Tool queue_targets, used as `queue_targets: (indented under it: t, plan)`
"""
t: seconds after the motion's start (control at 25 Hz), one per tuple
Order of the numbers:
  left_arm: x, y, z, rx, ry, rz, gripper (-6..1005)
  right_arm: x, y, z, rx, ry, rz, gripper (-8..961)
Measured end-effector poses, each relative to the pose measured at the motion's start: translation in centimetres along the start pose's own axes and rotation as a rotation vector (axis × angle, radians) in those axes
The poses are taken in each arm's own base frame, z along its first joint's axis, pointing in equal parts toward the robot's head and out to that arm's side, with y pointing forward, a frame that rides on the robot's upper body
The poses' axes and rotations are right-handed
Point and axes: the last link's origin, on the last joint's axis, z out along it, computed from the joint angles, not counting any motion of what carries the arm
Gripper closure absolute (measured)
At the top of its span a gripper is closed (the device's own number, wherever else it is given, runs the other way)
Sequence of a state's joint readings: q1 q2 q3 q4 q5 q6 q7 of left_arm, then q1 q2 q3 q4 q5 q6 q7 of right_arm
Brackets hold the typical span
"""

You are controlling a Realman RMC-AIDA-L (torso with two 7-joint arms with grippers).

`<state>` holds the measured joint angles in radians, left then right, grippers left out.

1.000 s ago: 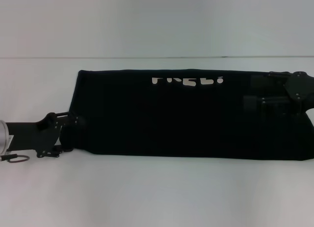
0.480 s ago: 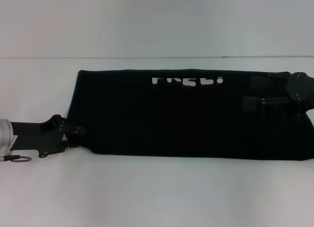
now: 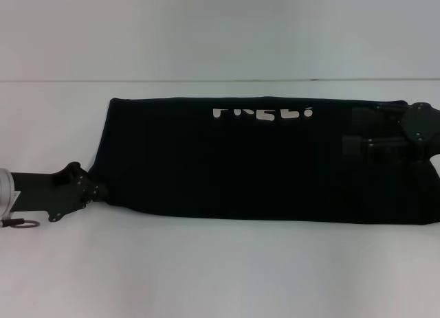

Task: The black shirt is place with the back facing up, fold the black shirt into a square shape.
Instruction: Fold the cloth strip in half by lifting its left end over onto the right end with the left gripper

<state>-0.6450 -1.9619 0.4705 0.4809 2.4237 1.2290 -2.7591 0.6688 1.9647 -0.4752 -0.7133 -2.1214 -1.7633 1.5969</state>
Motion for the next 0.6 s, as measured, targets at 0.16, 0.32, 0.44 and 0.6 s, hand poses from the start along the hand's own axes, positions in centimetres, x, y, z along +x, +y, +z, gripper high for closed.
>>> queue_targets:
  t: [0.16, 0.32, 0.44, 0.6]
  plan:
    - [0.0, -0.1, -0.1, 0.0, 0.002, 0.026, 947, 0.0, 0.0, 0.0, 0.001, -0.001, 0.0, 39]
    - [-0.2, -0.6, -0.3, -0.008, 0.007, 0.071, 947, 0.1, 0.0, 0.1, 0.004, -0.006, 0.003, 39]
    - [-0.4, -1.1, -0.7, -0.025, 0.018, 0.114, 947, 0.2, 0.0, 0.2, 0.006, -0.01, 0.01, 39]
    - [-0.5, -1.8, -1.3, -0.043, 0.041, 0.165, 948, 0.3, 0.1, 0.5, 0.004, -0.015, 0.019, 39]
